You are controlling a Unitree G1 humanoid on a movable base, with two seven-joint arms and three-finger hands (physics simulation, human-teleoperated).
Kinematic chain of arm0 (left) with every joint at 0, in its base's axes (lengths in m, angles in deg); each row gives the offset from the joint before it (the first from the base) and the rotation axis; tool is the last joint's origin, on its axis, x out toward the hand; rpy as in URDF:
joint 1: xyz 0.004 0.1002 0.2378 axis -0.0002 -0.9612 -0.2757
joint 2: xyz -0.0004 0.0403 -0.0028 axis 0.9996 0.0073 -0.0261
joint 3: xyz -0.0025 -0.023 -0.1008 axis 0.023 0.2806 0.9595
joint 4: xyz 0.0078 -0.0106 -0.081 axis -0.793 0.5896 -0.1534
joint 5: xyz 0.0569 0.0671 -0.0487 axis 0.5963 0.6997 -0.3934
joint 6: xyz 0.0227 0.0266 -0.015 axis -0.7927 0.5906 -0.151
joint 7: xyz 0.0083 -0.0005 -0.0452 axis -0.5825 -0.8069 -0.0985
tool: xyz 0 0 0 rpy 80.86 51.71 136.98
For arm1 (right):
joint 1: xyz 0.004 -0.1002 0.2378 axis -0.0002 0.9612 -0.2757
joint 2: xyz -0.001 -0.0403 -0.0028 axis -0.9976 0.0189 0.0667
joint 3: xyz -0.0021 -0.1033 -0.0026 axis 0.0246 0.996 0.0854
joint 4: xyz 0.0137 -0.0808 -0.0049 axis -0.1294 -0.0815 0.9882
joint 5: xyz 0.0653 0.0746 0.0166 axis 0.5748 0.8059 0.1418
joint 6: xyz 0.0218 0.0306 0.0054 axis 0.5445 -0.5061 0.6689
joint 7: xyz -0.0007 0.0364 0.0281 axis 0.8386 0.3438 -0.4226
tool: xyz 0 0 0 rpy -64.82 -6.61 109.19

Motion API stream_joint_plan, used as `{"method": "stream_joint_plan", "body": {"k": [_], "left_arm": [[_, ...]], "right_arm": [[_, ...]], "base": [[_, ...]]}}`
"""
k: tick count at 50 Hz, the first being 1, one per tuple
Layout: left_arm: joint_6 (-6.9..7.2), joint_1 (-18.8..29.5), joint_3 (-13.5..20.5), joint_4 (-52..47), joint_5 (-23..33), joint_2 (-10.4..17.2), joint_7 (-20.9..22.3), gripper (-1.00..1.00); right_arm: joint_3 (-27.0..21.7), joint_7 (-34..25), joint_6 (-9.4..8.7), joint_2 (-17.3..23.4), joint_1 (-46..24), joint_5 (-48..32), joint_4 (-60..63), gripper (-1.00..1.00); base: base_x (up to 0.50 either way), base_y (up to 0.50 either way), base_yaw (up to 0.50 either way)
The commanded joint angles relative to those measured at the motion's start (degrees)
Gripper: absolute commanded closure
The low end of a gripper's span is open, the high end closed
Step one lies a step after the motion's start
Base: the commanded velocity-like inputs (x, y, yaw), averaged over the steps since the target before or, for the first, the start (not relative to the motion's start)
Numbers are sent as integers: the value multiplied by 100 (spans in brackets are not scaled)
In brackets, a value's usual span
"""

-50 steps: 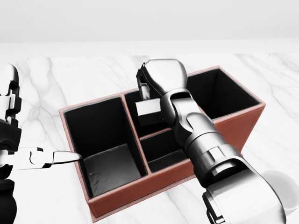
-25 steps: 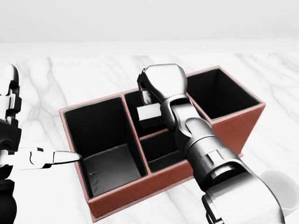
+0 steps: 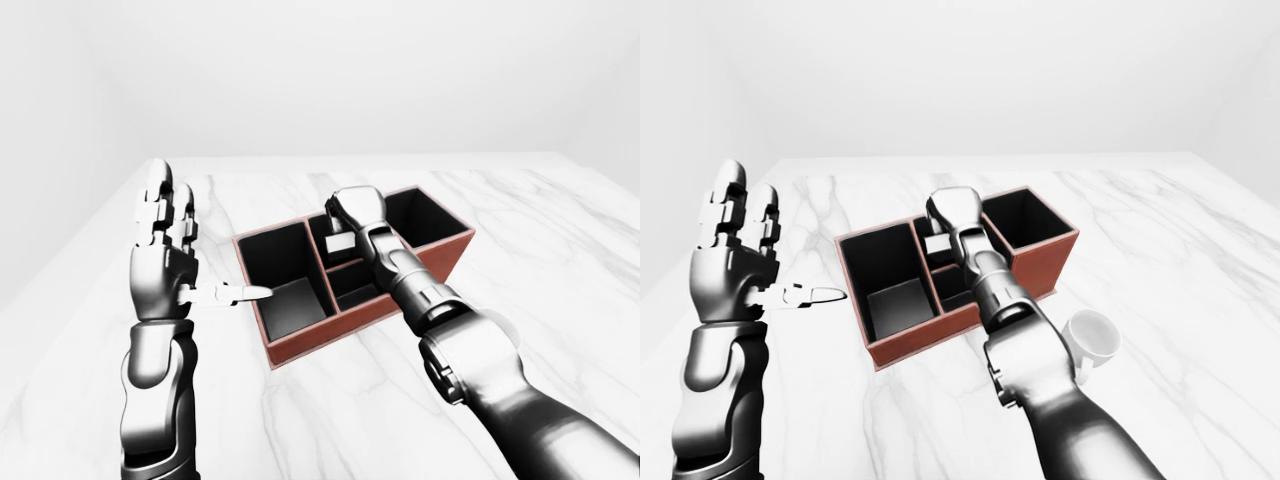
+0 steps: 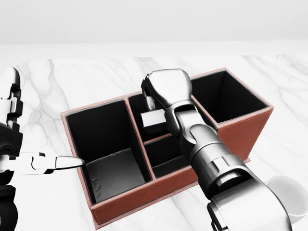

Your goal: Pick up the book and place it in the front compartment of the caddy.

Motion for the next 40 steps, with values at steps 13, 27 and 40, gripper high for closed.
{"method": "stream_joint_plan", "body": {"k": [13, 27, 40], "left_arm": [[0, -14, -20, 4, 18, -11, 3, -100], [0, -18, -22, 16, 24, -12, 5, -100], [0, -29, -41, 77, 46, -22, 11, -100]], "right_arm": [[-33, 156, 0, 14, -32, -120, 94, 100], [-30, 142, 0, -1, -9, -129, 123, 100], [-82, 9, 0, 12, 15, 59, 138, 100]], "base": [[0, 0, 0], [0, 0, 0], [0, 0, 0]]}}
